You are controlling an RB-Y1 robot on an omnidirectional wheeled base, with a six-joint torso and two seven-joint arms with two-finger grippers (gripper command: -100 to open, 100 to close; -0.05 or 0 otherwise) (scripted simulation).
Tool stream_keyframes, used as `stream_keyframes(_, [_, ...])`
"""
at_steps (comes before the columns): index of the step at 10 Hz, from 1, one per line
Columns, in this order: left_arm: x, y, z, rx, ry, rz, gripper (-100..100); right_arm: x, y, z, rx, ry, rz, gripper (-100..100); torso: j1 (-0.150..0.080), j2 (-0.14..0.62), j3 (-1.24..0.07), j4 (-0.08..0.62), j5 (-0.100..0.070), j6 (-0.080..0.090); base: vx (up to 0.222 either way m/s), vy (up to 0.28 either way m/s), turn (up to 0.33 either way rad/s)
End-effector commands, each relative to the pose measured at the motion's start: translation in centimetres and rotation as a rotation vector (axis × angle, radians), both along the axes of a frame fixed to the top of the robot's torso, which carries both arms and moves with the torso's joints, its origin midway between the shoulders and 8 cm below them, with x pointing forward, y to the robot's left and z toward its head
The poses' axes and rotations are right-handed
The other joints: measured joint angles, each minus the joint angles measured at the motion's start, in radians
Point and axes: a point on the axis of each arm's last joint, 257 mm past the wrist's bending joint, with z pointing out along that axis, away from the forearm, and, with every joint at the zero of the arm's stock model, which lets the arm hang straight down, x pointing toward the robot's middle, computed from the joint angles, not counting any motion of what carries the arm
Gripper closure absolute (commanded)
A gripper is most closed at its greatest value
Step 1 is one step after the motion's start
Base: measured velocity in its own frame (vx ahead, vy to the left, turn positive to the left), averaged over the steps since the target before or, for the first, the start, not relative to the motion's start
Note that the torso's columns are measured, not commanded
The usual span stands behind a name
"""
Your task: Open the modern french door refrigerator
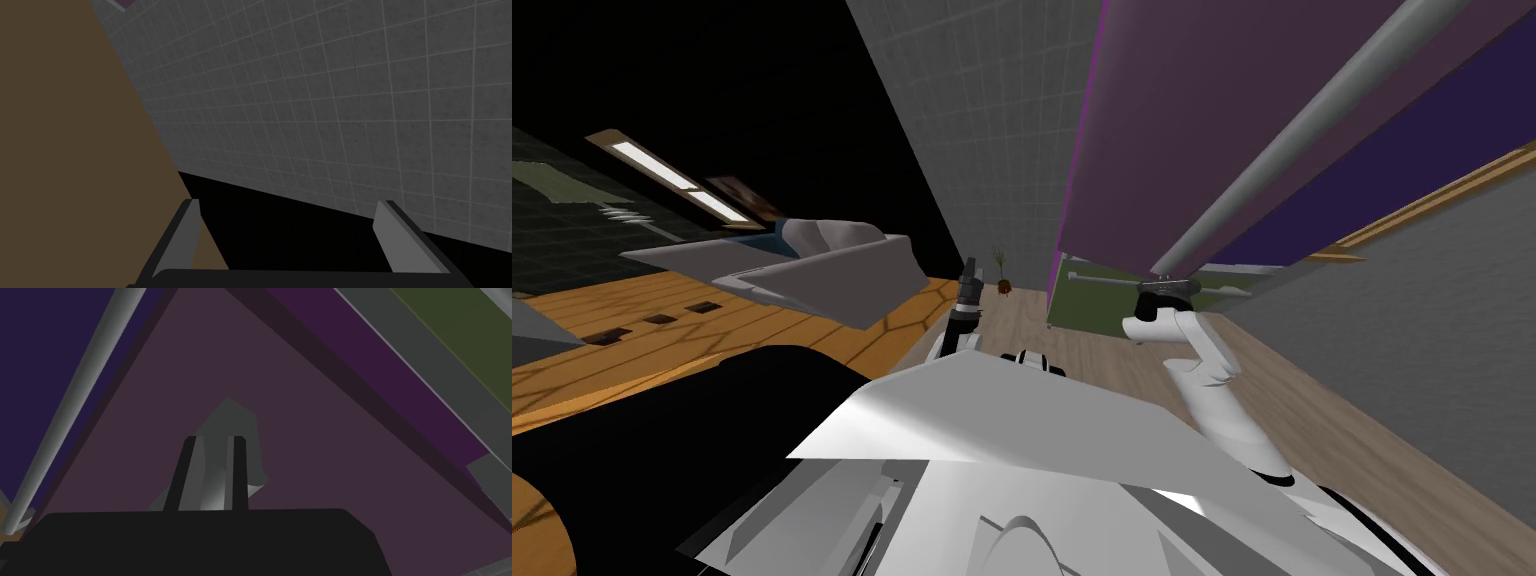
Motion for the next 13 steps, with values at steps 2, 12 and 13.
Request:
stream_keyframes(2, [0.0, 0.0, 0.0, 0.0, 0.0, 0.0, 0, -0.9, -1.9, 0.9, -0.002, -0.017, -0.063, 100, -0.005, 0.0, -0.001, 0.003, 0.001, -0.001, -0.044, 0.216, -0.056])
stream_keyframes(12, [0.0, 0.0, 0.0, 0.0, 0.0, 0.0, 0, -5.1, -8.4, 0.7, -0.003, -0.012, -0.305, 100, -0.003, -0.002, -0.002, 0.0, 0.001, -0.003, 0.016, 0.238, -0.076])
stream_keyframes(13, [0.0, 0.0, 0.0, 0.0, 0.0, 0.0, 0, -5.7, -9.1, 0.9, -0.004, -0.015, -0.335, 100, -0.001, -0.002, -0.002, 0.0, 0.001, -0.001, 0.03, 0.303, -0.086])
